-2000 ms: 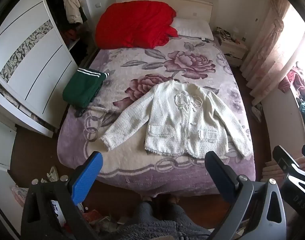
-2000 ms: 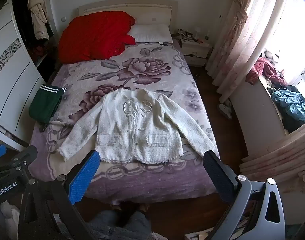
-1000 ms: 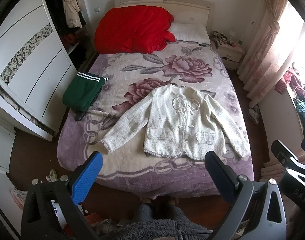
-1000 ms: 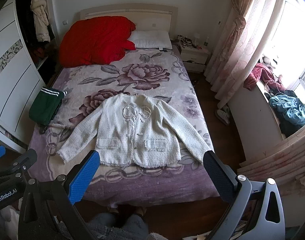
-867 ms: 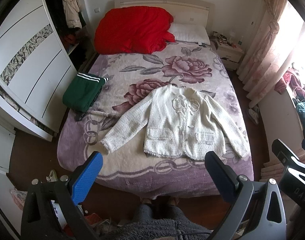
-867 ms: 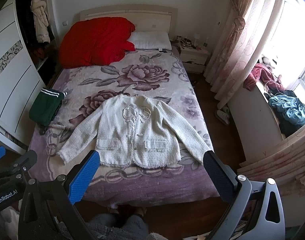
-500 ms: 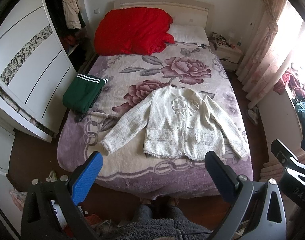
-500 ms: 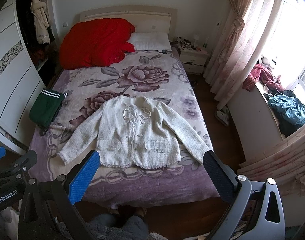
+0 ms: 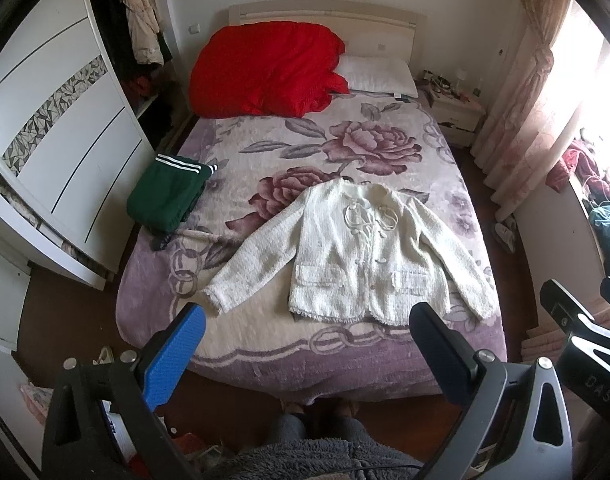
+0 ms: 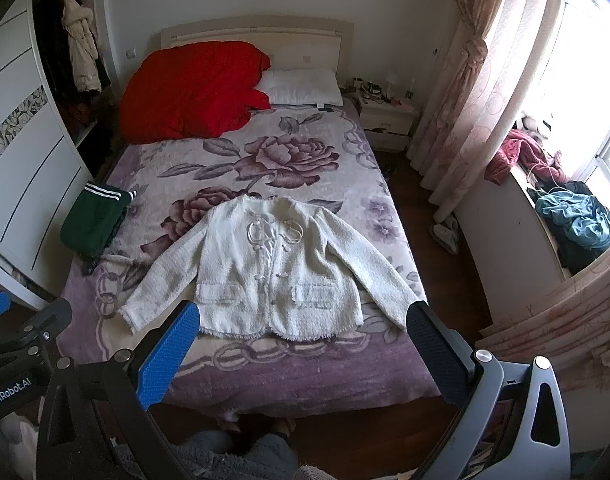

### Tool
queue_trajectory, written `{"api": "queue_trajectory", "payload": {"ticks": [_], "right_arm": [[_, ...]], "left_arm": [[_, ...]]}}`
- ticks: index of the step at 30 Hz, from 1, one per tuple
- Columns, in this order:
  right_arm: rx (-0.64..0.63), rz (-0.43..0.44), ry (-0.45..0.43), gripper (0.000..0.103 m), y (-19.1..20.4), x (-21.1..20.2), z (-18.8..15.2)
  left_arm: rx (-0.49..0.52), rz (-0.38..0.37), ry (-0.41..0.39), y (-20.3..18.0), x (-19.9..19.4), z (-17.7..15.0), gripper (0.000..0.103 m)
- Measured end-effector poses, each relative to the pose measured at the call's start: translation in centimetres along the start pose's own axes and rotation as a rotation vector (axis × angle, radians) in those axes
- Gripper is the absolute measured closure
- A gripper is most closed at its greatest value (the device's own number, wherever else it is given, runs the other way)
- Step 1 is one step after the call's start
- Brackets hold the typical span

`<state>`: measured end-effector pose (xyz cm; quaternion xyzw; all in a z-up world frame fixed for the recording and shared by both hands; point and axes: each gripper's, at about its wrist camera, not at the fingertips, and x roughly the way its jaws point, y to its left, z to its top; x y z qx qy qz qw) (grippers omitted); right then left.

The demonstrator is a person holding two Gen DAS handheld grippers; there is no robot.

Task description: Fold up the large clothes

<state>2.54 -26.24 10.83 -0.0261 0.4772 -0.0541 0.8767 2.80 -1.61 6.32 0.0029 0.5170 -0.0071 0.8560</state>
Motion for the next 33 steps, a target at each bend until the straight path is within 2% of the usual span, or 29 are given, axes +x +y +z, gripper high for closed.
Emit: {"api": "queue_trajectory", "payload": {"ticks": [16, 23, 33], "right_arm": [[0.001, -0.002, -0.008, 0.0, 0.0, -0.2, -0.1], [0.002, -0.005, -0.01, 0.0, 0.0, -0.2, -0.1], [0.004, -0.007, -0.013, 0.0, 0.0, -0.4, 0.1]], "left_arm": [[-0.002, -0.001, -0.013, 0.2, 0.0, -1.0, 0.0], [0.0, -0.004, -0.018, -0.1, -0.4, 0.2, 0.0], [-0.002, -0.007, -0.021, -0.2, -0.5, 0.1, 0.0]]}}
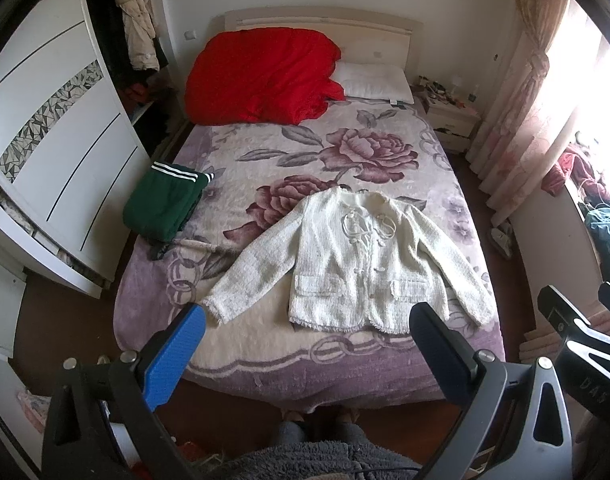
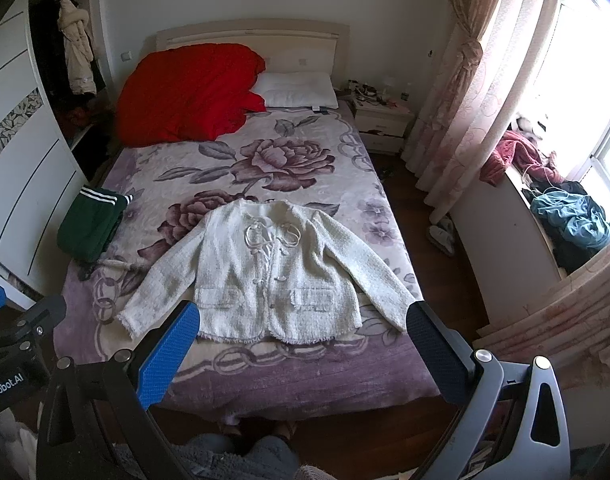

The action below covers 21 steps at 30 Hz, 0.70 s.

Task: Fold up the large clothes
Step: 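Grasp the cardigan hem with the right gripper while the left tool approaches the cardigan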

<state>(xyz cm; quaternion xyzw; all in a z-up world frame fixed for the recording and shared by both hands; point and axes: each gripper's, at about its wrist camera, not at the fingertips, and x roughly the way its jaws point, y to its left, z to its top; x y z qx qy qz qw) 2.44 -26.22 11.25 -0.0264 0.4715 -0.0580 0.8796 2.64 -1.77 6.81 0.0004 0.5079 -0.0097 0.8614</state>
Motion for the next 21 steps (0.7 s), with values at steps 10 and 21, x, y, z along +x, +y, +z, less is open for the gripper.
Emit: {"api": "queue_trajectory", "payload": {"ticks": [10, 21], "right_arm": [[0.186, -0.021, 0.093, 0.0, -3.4, 9.2, 0.7], [0.731, -0.107, 0.424, 0.035, -22.3, 38.2, -12.2]], "left_arm": [[0.043, 0.104, -0.021, -1.4, 10.8, 3.8, 0.0], [0.06, 0.226, 0.111, -5.0, 31.7, -0.5, 0.0]]}}
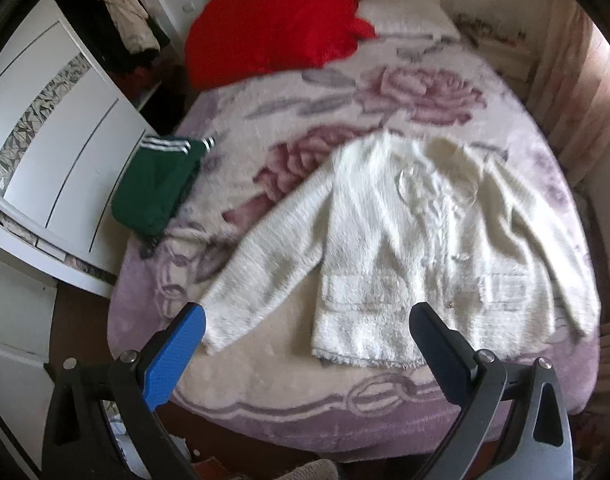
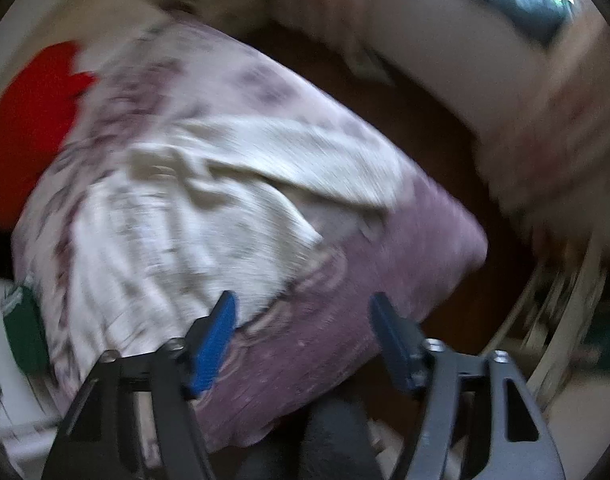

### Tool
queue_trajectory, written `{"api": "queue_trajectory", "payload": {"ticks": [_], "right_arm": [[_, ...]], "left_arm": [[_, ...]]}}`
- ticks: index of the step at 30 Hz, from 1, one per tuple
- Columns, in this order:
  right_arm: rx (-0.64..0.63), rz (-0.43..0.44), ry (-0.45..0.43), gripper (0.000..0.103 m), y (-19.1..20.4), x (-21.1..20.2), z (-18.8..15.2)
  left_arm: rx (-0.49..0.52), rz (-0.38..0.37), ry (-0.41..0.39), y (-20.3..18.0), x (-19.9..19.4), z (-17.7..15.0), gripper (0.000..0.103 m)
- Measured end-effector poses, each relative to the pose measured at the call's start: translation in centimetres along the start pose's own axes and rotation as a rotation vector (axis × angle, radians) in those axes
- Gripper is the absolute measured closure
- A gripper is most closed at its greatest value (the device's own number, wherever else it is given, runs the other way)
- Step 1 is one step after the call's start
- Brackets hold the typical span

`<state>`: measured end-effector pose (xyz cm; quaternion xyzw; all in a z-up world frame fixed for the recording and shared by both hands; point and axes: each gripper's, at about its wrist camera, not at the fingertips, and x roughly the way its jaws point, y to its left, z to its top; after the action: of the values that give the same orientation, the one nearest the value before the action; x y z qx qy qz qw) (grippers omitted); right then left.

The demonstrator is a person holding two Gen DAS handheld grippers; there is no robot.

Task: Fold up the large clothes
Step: 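Grasp the cardigan hem with the right gripper while the left tool approaches the cardigan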

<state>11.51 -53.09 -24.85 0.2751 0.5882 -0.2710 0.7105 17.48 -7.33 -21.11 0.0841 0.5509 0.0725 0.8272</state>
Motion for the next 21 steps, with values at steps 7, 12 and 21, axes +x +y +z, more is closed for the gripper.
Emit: {"api": "queue_trajectory", "payload": {"ticks": [7, 12, 21], "right_arm": [[0.429, 0.155, 0.153, 0.024, -13.1, 23.1, 6.8], [0.663, 0.339, 0.111, 0.021, -16.9, 34.3, 8.9], [0.789, 0.567, -0.121, 0.039, -15.1, 37.8, 10.2]], "left_arm": [[-0.024, 0.067, 0.151, -8.3, 11.3, -1.8, 0.0], [-0.036, 0.1, 0.259, -13.3, 18.2, -3.4, 0.0], [-0.011, 0.12, 0.288, -19.0, 20.0, -2.2, 0.0]]}}
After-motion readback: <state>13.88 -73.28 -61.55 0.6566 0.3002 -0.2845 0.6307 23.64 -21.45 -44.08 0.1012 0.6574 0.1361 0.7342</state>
